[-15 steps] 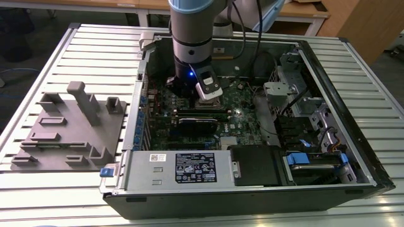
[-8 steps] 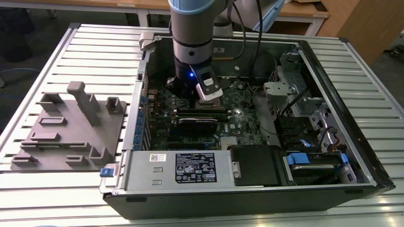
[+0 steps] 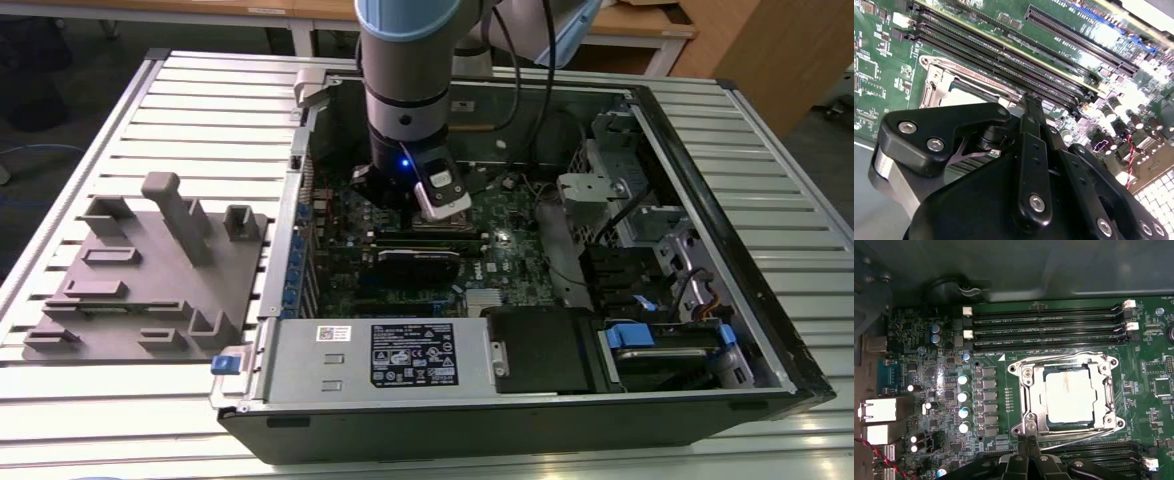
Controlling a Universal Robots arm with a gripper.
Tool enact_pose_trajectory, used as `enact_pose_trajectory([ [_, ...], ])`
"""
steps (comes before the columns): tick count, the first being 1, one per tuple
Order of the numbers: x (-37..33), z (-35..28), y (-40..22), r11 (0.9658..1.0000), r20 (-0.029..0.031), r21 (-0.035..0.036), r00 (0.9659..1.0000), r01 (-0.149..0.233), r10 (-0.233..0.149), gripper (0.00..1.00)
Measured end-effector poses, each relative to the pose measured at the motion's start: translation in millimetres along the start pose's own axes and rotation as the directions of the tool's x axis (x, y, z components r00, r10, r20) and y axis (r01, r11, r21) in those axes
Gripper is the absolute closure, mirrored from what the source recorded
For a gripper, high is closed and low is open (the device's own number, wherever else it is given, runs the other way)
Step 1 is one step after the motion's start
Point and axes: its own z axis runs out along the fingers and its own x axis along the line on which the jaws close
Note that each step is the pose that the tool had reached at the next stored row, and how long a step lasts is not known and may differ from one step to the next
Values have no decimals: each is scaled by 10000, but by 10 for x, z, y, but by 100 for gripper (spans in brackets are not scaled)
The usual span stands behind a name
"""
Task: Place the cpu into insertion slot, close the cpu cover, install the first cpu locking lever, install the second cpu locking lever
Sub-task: 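Install the second cpu locking lever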
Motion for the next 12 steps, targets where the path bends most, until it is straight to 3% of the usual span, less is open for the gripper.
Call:
enact_pose_trajectory([
  [7,1,34,-10,9998,-15,-200,10000,-9,8,90],
  [12,4,57,-12,9995,-22,-306,10000,-13,13,90],
])
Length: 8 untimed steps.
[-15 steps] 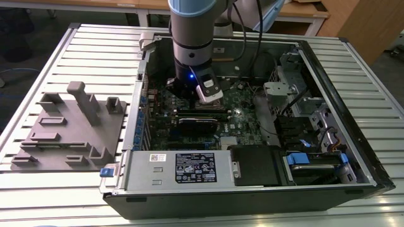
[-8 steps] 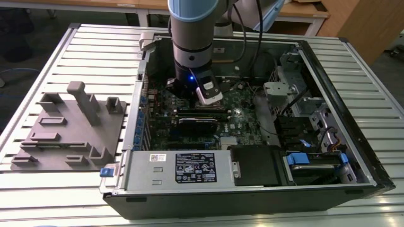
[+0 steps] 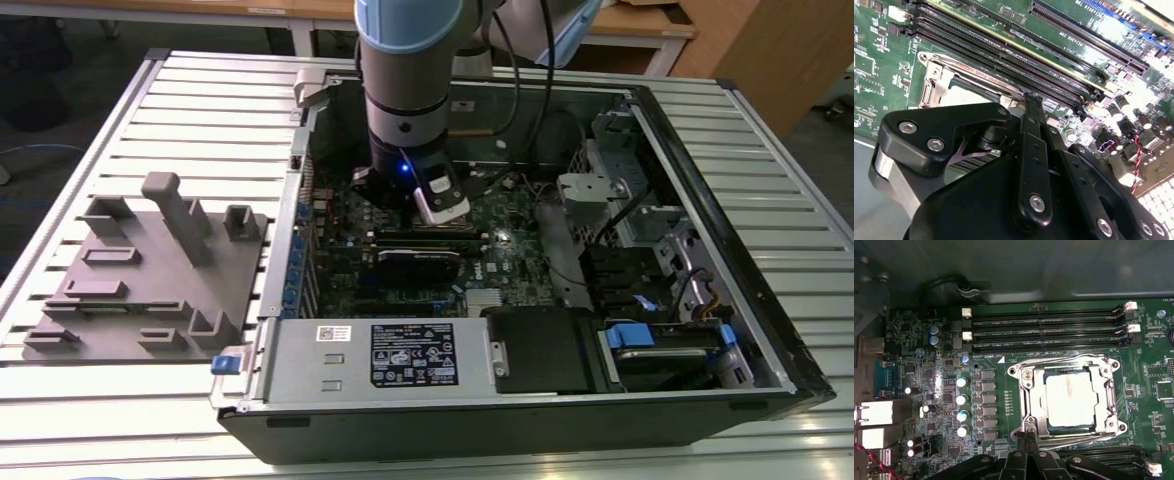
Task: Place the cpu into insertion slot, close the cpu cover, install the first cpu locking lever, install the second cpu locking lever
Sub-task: 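Install the second cpu locking lever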
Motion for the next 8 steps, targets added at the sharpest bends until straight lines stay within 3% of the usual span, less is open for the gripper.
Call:
enact_pose_trajectory([
  [8,27,44,-8,9999,-9,-150,10000,-6,5,90],
])
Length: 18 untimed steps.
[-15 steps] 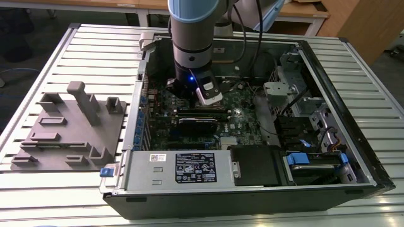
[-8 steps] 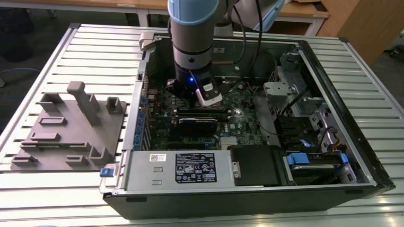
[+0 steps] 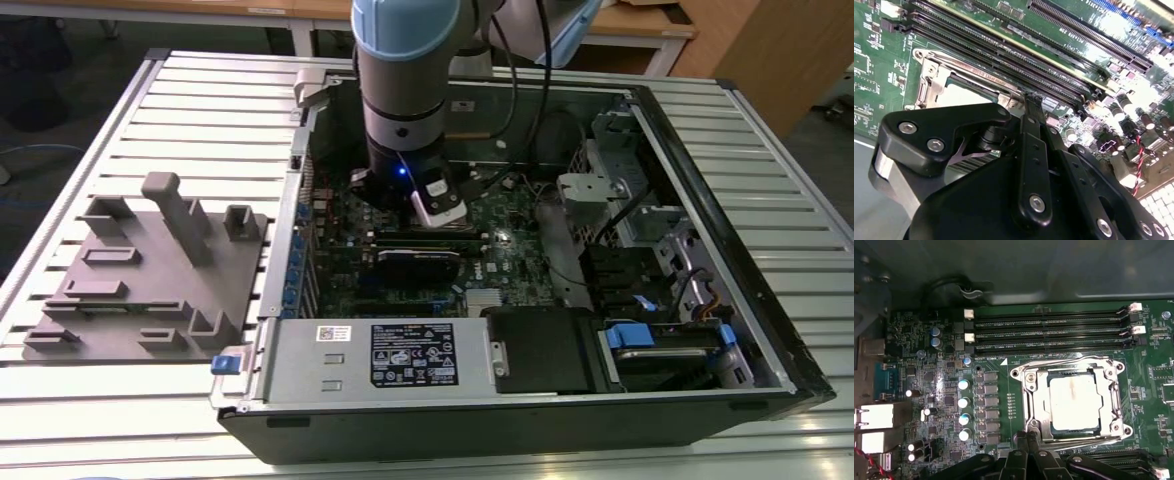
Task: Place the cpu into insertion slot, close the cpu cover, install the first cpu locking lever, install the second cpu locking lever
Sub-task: 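Install the second cpu locking lever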
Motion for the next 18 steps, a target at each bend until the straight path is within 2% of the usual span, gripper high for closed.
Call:
enact_pose_trajectory([
  [3,7,12,-2,10000,-1,-61,10000,-2,2,90],
  [7,15,21,-10,9999,-7,-107,10000,-5,5,90],
  [18,28,17,-69,9999,-2,-111,10000,-4,4,90],
])
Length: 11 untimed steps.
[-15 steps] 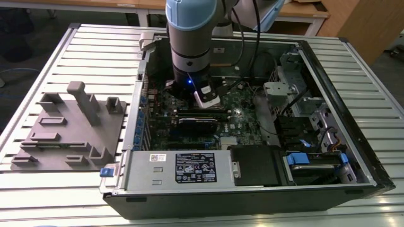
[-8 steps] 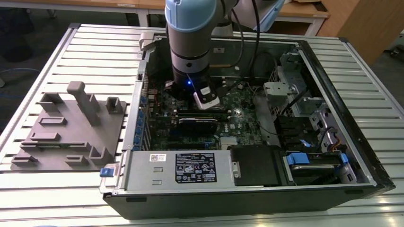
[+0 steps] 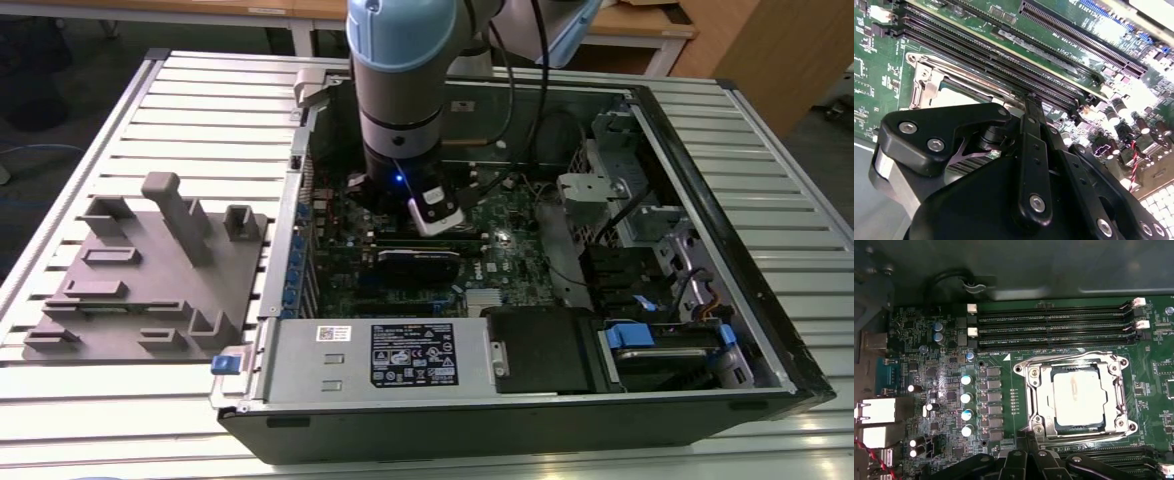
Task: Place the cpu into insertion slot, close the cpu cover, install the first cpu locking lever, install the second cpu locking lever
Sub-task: 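Install the second cpu locking lever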
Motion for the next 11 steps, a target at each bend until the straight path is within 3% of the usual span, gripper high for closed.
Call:
enact_pose_trajectory([
  [9,38,12,-5,10000,25,1,10000,4,-4,90],
  [11,44,13,-6,10000,34,31,10000,7,-7,90],
])
